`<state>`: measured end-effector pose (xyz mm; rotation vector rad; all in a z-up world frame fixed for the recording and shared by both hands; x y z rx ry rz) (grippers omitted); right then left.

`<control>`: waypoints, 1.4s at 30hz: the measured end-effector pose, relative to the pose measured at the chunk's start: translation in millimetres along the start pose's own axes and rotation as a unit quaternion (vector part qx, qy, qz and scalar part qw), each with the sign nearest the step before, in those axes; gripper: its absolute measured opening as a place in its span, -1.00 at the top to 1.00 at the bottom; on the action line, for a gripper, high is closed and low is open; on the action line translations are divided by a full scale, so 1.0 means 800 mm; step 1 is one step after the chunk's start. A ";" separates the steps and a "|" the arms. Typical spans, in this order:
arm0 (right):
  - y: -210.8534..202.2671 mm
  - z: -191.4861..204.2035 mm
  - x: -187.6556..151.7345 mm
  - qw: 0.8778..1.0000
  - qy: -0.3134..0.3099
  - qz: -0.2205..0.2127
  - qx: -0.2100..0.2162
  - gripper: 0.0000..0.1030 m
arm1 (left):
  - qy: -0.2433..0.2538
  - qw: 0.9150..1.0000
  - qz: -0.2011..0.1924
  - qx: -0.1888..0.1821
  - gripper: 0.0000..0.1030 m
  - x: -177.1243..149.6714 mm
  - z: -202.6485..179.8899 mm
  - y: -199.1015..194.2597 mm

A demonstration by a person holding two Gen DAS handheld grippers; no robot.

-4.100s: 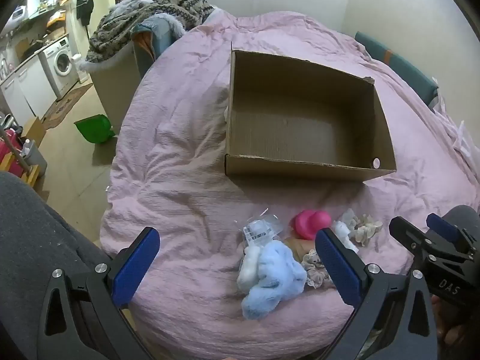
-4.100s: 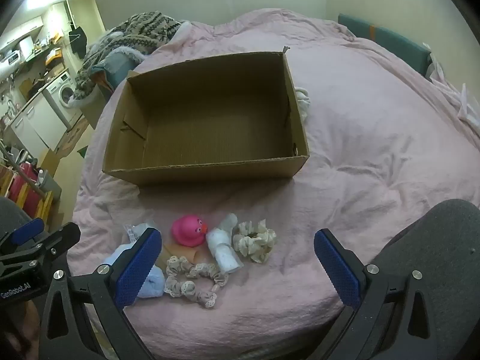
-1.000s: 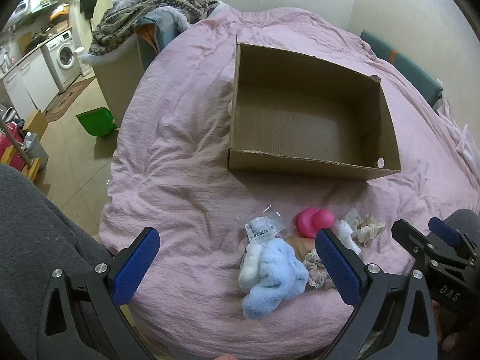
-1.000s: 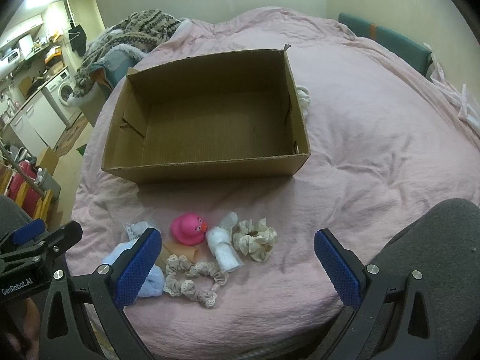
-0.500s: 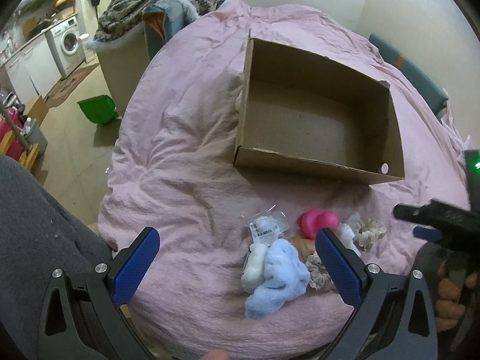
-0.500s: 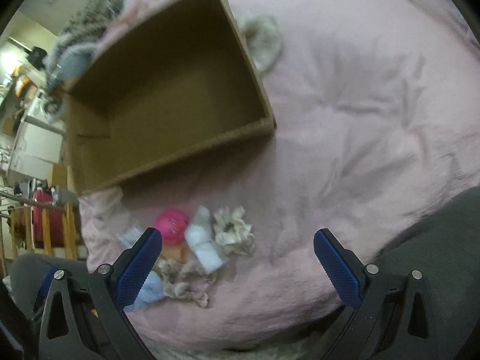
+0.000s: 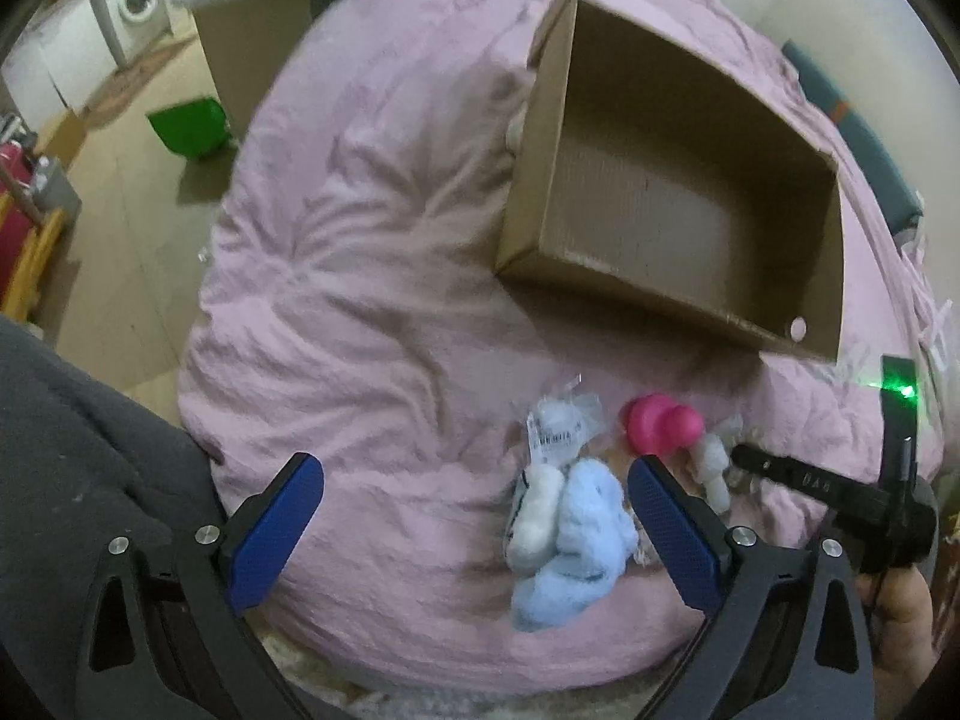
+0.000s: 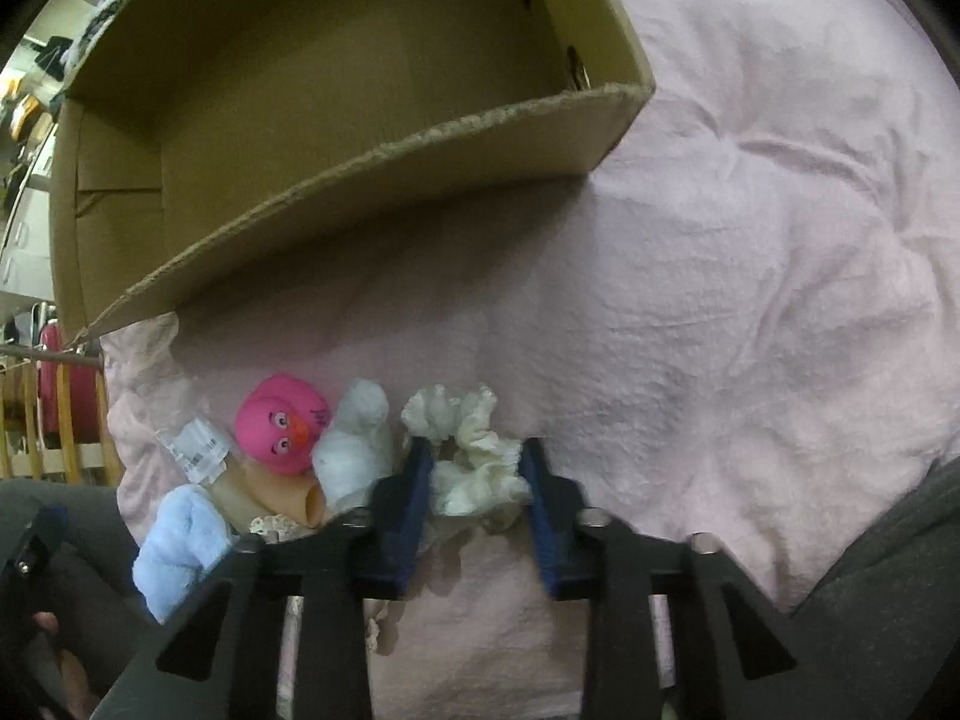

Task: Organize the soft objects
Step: 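Grasp the light-blue sock with the left tool while the right tool grasps the cream scrunchie, then carry the blue sock and cream scrunchie into the box with both tools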

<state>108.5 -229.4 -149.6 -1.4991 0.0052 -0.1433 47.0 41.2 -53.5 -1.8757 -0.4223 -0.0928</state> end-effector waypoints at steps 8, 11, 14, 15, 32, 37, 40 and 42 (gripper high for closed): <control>-0.052 -0.009 -0.004 0.995 0.031 -0.089 0.033 0.60 | 0.040 0.994 0.103 -0.017 -0.75 -0.034 -0.035 0.051; -0.066 -0.009 -0.008 0.991 0.037 -0.117 0.052 0.60 | 0.041 0.991 0.124 -0.022 -0.70 -0.046 -0.043 0.072; -0.071 -0.005 -0.007 0.989 0.037 -0.127 0.069 0.60 | 0.064 0.990 0.127 0.000 0.20 -0.051 -0.051 0.087; -0.073 -0.009 -0.004 0.988 0.037 -0.128 0.073 0.60 | 0.063 0.989 0.130 0.008 0.40 -0.052 -0.050 0.090; -0.117 -0.028 0.004 0.979 0.025 -0.167 0.111 0.60 | 0.057 0.997 -0.016 0.039 0.63 0.016 -0.054 -0.042; -0.128 -0.014 0.030 0.978 0.012 -0.180 0.108 0.60 | 0.074 0.994 -0.058 0.060 0.63 0.048 -0.075 -0.041; -0.138 0.000 0.052 0.975 -0.004 -0.196 0.102 0.60 | 0.078 0.990 -0.079 0.084 0.63 0.066 -0.080 -0.037; -0.145 0.007 0.066 0.973 -0.015 -0.212 0.094 0.60 | 0.076 0.990 -0.078 0.092 0.63 0.079 -0.084 -0.029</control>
Point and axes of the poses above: each gripper's, at about its wrist camera, not at the fingertips, and y roughly the way its jaws point, z to its left, x to its top, the point moved 2 cm from there along y, roughly the way its jaws point, and after that the axes turned 11 degrees about -x, right-handed, at the moved point
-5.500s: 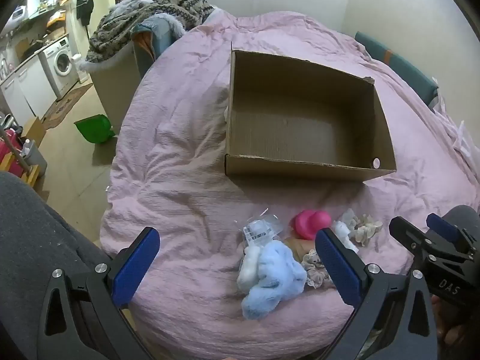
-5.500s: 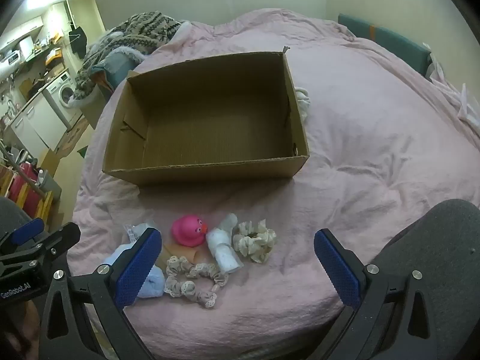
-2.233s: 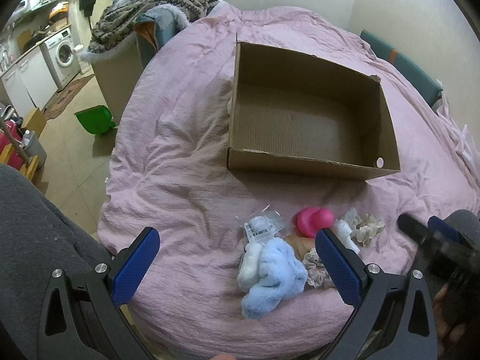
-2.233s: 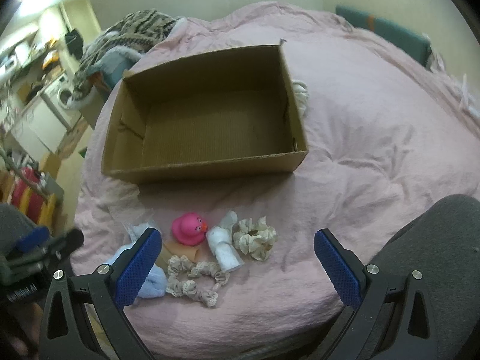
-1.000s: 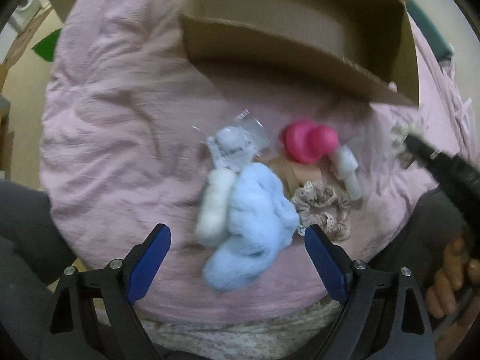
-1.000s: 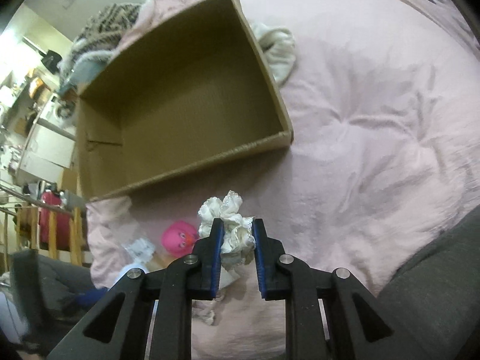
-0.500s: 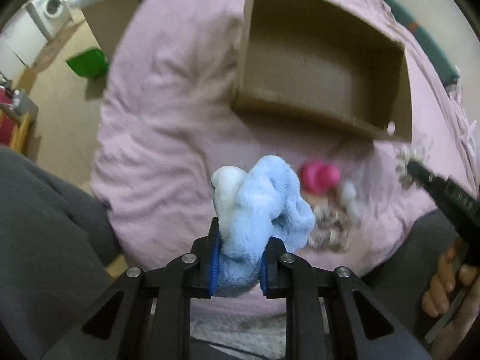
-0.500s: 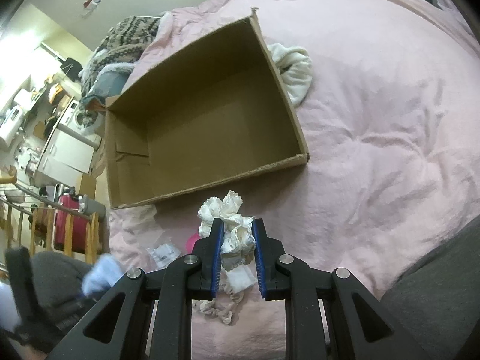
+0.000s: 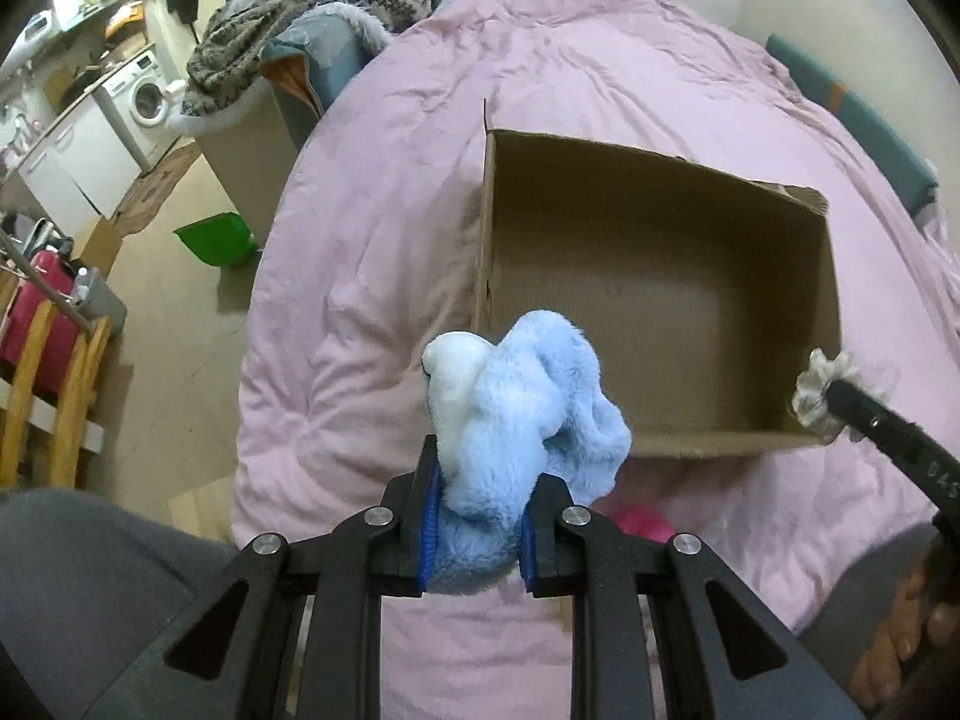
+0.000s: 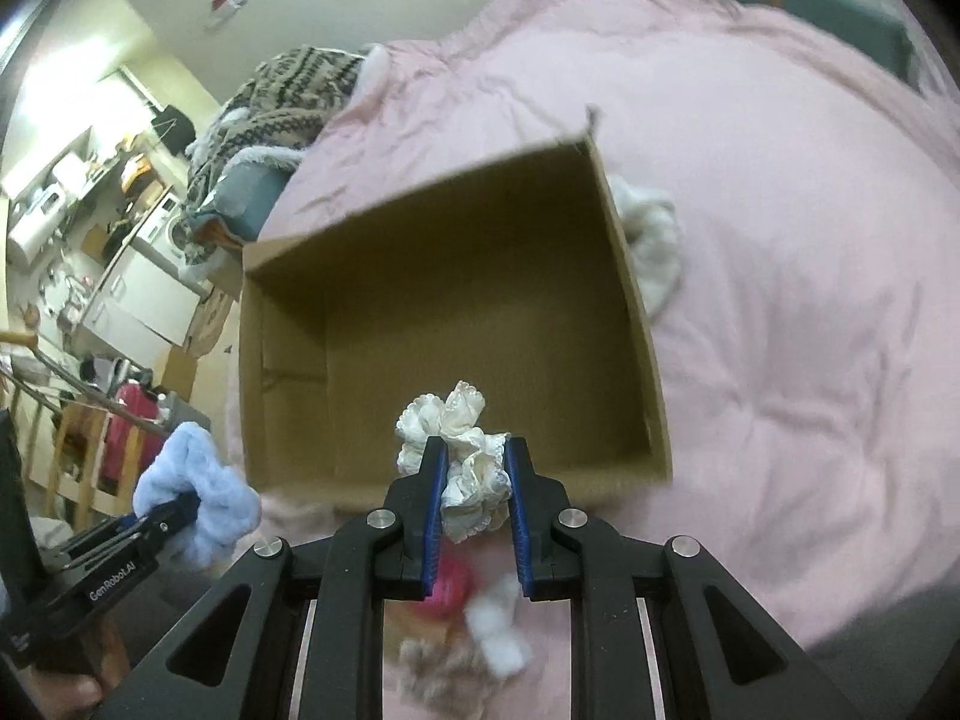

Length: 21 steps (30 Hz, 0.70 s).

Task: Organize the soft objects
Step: 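Carry the blue sock and cream scrunchie into the box with both tools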

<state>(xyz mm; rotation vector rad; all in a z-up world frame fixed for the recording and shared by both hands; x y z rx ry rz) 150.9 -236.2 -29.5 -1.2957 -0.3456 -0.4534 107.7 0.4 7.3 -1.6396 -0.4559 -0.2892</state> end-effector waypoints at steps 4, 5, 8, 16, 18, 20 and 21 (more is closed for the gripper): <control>0.017 0.010 0.025 1.000 -0.014 -0.007 -0.003 0.60 | -0.013 1.000 0.003 0.010 0.63 0.023 -0.006 0.018; 0.021 0.011 0.029 1.000 -0.015 -0.005 -0.004 0.60 | -0.014 1.000 0.002 0.011 0.63 0.029 -0.009 0.023; 0.031 0.014 0.039 1.000 -0.026 -0.007 -0.006 0.60 | -0.004 1.000 0.000 0.022 0.63 0.042 -0.022 0.037; 0.057 0.008 0.060 0.999 -0.034 -0.005 -0.013 0.60 | 0.005 0.999 -0.004 0.046 0.63 0.073 -0.041 0.079; 0.065 0.007 0.064 0.999 -0.033 0.000 -0.015 0.60 | 0.012 0.999 -0.006 0.051 0.63 0.080 -0.044 0.087; 0.071 0.006 0.067 0.999 -0.033 0.003 -0.016 0.60 | 0.022 0.998 -0.012 0.062 0.63 0.087 -0.046 0.094; 0.074 0.005 0.068 0.999 -0.031 0.005 -0.015 0.60 | 0.022 0.998 -0.012 0.065 0.63 0.087 -0.044 0.098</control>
Point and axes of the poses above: each gripper's, at about its wrist camera, not at the fingertips, and y roughly the way its jaws point, z to its left, x to its top, the point moved 2 cm from there along y, roughly the way its jaws point, and after that the axes turned 11 degrees about -x, right-handed, at the moved point
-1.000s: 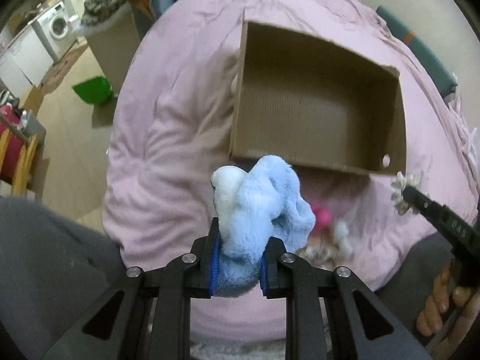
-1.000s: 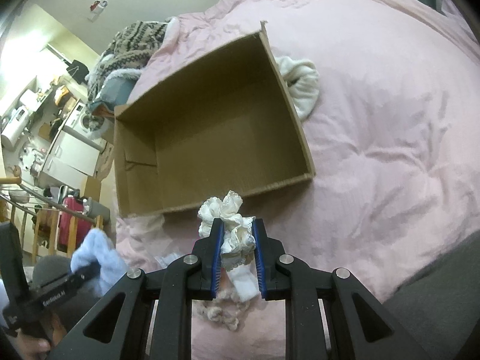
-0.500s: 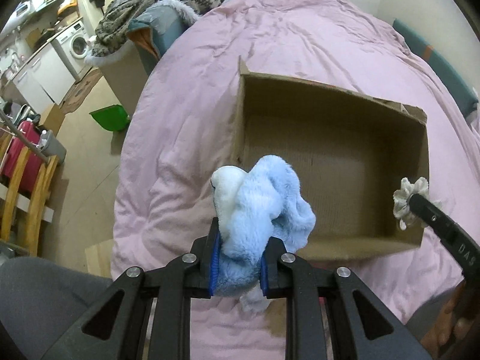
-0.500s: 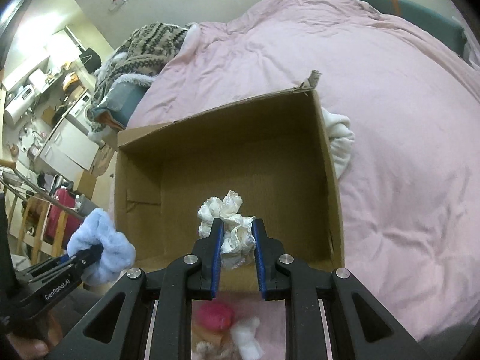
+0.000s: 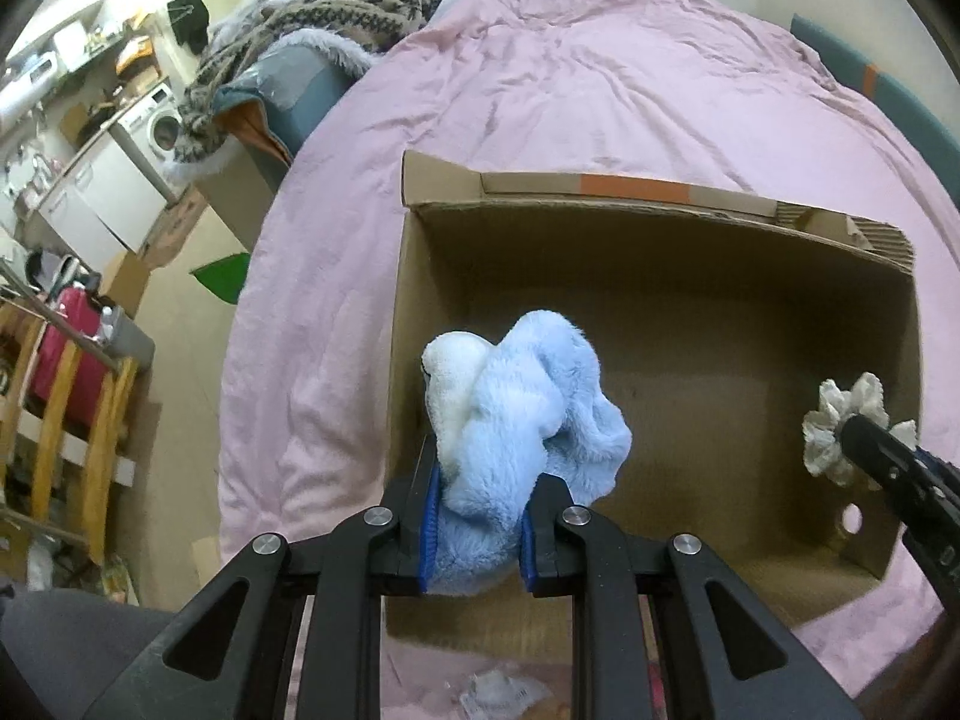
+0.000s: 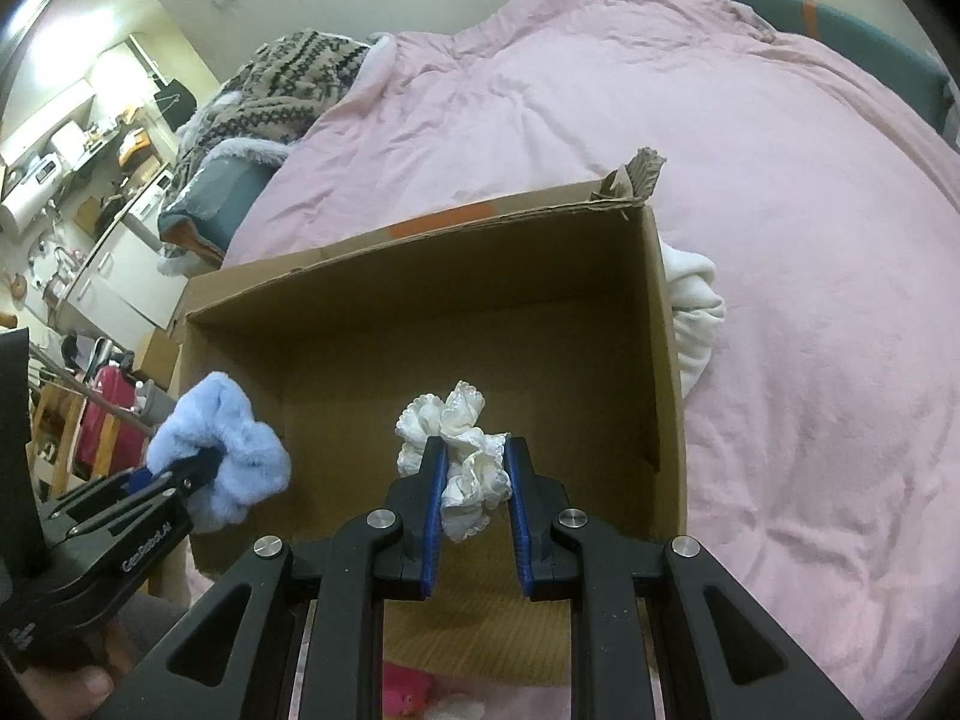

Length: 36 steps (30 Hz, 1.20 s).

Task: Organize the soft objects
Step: 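Carry the blue sock and cream scrunchie into the box with both tools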

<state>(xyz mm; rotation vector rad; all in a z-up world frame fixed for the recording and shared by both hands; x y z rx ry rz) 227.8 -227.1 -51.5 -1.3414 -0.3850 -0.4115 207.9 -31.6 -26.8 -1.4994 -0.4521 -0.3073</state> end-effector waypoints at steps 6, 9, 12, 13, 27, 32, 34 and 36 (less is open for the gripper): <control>0.012 0.002 -0.001 1.000 -0.002 0.009 0.000 0.60 | -0.015 1.000 0.009 -0.003 0.63 0.001 0.011 0.019; 0.019 0.001 -0.005 1.000 -0.005 0.015 -0.007 0.60 | -0.015 1.000 0.006 -0.001 0.63 0.001 0.011 0.023; 0.030 -0.004 -0.008 1.000 0.002 0.027 -0.009 0.60 | -0.022 1.000 0.005 0.000 0.63 -0.001 0.011 0.027; 0.033 -0.005 -0.009 0.999 0.001 0.031 -0.013 0.60 | -0.023 1.000 0.007 0.001 0.63 -0.001 0.011 0.029; 0.044 -0.003 -0.011 0.999 -0.009 0.042 -0.024 0.59 | -0.033 0.999 0.012 0.015 0.57 -0.005 0.006 0.039; 0.046 -0.001 -0.013 0.999 -0.006 0.048 -0.016 0.59 | -0.034 0.999 0.014 0.010 0.50 -0.004 0.006 0.038; 0.043 -0.002 -0.011 0.999 0.000 0.043 -0.010 0.59 | -0.032 0.999 0.014 0.008 0.46 -0.005 0.006 0.037; 0.039 -0.004 -0.012 0.999 0.001 0.039 -0.004 0.57 | -0.030 0.999 0.016 0.006 0.40 -0.006 0.006 0.035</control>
Point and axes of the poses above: each gripper's, at about its wrist camera, not at the fingertips, and y roughly the way its jaws point, z to its left, x to its top, the point moved 2 cm from there along y, roughly the way its jaws point, and after that the axes turned 11 degrees about -x, right-handed, at the moved point
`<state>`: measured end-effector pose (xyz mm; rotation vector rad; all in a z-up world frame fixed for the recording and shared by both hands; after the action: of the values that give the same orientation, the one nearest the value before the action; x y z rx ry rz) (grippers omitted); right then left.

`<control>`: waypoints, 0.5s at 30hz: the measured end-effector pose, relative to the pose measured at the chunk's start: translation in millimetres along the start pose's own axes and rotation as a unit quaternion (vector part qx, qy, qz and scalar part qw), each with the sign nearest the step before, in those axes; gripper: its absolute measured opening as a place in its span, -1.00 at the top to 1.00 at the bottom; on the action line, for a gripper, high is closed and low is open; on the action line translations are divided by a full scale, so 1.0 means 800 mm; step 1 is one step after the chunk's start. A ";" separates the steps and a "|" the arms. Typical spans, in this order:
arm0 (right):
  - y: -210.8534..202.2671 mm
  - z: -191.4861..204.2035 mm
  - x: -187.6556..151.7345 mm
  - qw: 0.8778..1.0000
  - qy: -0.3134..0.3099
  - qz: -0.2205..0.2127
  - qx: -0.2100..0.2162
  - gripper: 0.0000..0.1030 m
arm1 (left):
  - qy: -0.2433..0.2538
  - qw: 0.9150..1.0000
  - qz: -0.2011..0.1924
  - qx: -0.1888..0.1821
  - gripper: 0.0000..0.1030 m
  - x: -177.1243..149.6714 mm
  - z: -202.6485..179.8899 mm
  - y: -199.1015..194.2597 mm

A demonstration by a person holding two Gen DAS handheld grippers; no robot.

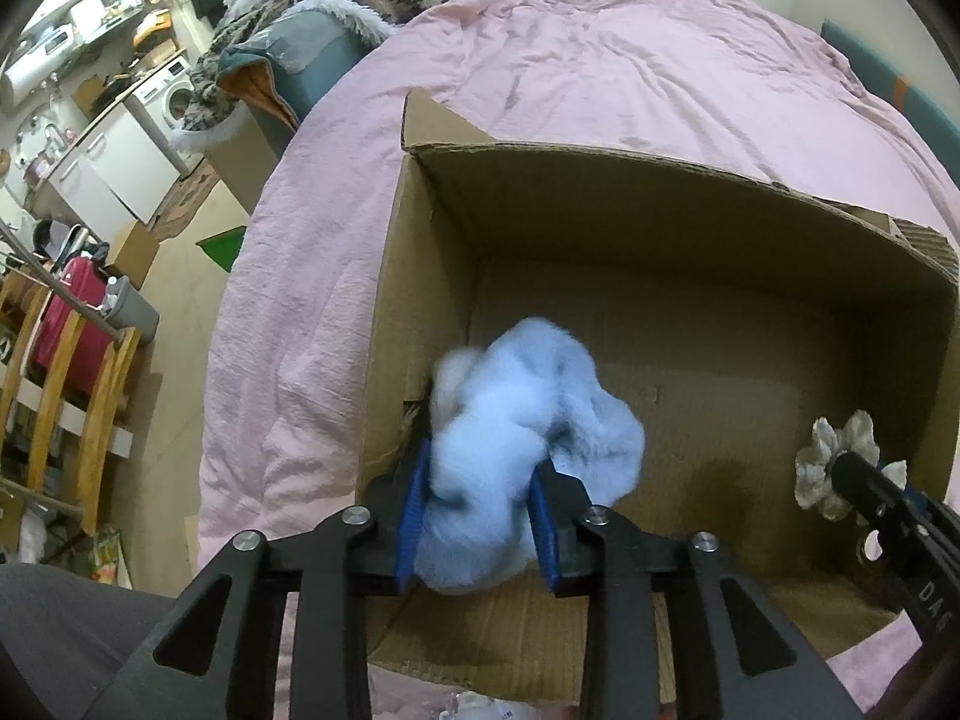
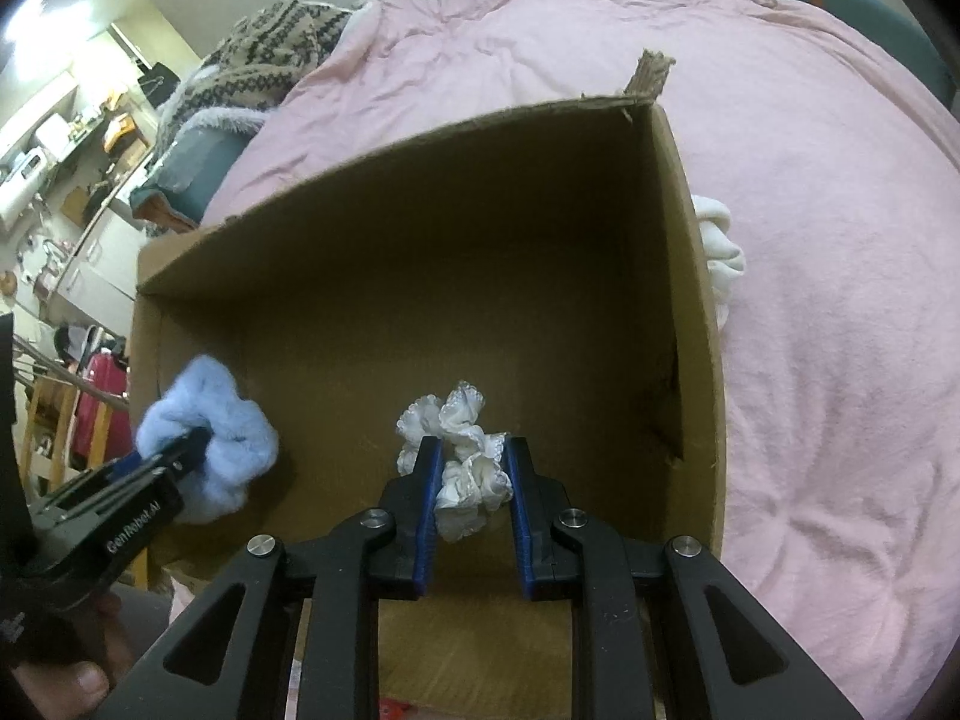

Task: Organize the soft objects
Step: 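Carry the blue sock and cream scrunchie into the box with both tools, then open both tools to drop the items and lift away from the box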

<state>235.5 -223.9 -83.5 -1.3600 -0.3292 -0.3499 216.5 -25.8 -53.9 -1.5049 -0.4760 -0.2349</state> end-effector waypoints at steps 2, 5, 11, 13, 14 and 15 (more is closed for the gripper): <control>-0.003 0.000 -0.001 1.000 -0.001 -0.004 0.004 0.52 | 0.005 1.000 0.001 -0.001 0.24 0.000 -0.002 -0.003; -0.008 -0.005 -0.005 1.000 0.000 -0.004 0.014 0.30 | 0.017 1.000 -0.004 -0.016 -0.18 -0.001 -0.011 -0.010; -0.021 -0.002 -0.006 0.999 0.007 -0.018 0.035 -0.34 | 0.026 0.999 -0.014 -0.013 -0.31 0.000 -0.026 -0.025; -0.030 -0.001 -0.006 0.999 0.007 -0.031 0.042 -0.40 | 0.026 0.999 -0.016 -0.018 -0.31 0.001 -0.029 -0.030; -0.033 -0.001 -0.006 0.998 0.006 -0.035 0.045 -0.40 | 0.025 0.999 -0.019 -0.021 -0.31 0.000 -0.029 -0.034; -0.037 -0.002 -0.008 0.998 0.004 -0.039 0.046 -0.40 | 0.025 0.999 -0.021 -0.023 -0.31 -0.001 -0.030 -0.036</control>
<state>217.3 -230.2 -60.4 -1.2570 -0.3869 -0.4001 207.0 -51.4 -27.9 -1.5310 -0.4645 -0.3174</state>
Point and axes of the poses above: each gripper's, at about its wrist camera, not at the fingertips, and y roughly the way its jaws point, z to its left, x to its top, the point moved 2 cm from there along y, roughly the way its jaws point, and after that the axes turned 11 degrees about -x, right-handed, at the moved point
